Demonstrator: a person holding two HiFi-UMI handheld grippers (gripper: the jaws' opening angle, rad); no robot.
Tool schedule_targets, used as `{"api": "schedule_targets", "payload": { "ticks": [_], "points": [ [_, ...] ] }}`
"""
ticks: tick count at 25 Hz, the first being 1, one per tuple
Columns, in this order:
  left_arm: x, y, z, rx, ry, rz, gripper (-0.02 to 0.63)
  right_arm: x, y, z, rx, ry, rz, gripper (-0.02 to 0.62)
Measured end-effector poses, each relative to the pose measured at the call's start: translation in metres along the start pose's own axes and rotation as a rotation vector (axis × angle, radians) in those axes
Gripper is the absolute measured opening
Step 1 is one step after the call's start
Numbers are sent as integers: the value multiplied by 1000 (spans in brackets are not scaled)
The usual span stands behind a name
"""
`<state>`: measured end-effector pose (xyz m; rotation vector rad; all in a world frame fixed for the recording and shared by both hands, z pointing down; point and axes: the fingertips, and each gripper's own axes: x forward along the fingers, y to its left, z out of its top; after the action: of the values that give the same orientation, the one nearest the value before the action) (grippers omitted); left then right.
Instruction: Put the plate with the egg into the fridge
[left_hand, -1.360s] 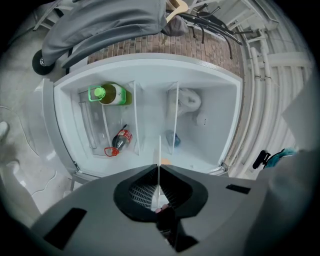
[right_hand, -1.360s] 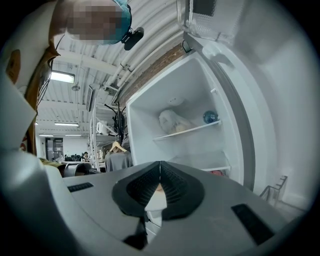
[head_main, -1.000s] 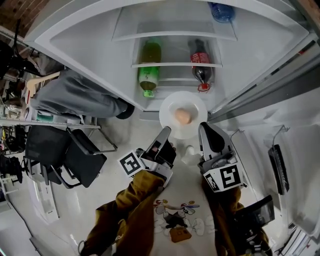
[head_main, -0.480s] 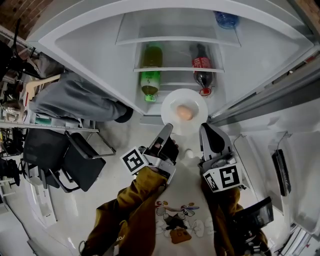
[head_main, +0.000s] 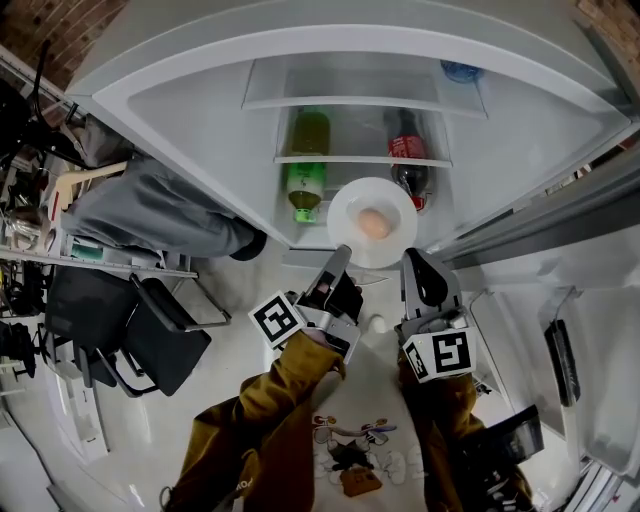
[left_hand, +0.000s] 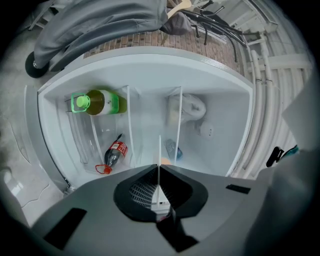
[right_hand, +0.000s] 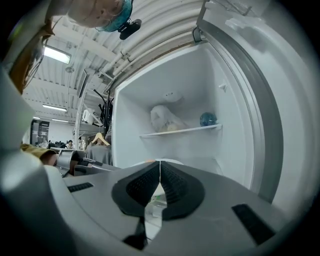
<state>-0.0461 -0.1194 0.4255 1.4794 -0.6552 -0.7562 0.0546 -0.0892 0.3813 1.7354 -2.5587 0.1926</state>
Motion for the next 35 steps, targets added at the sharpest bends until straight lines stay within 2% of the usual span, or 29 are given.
{"api": "schedule_targets", "payload": {
  "ticks": [8,19,35],
  "points": [
    [14,9,13,5,-1,6,18,20,-6,-9,-40,18,-15,8],
    [28,11,23,0,12,5,18,36,-11,-11,-16,21,-38,8],
    [44,30,48,9,-46,34,18,62,-20,-23,-16,55,-56,8]
  ]
}}
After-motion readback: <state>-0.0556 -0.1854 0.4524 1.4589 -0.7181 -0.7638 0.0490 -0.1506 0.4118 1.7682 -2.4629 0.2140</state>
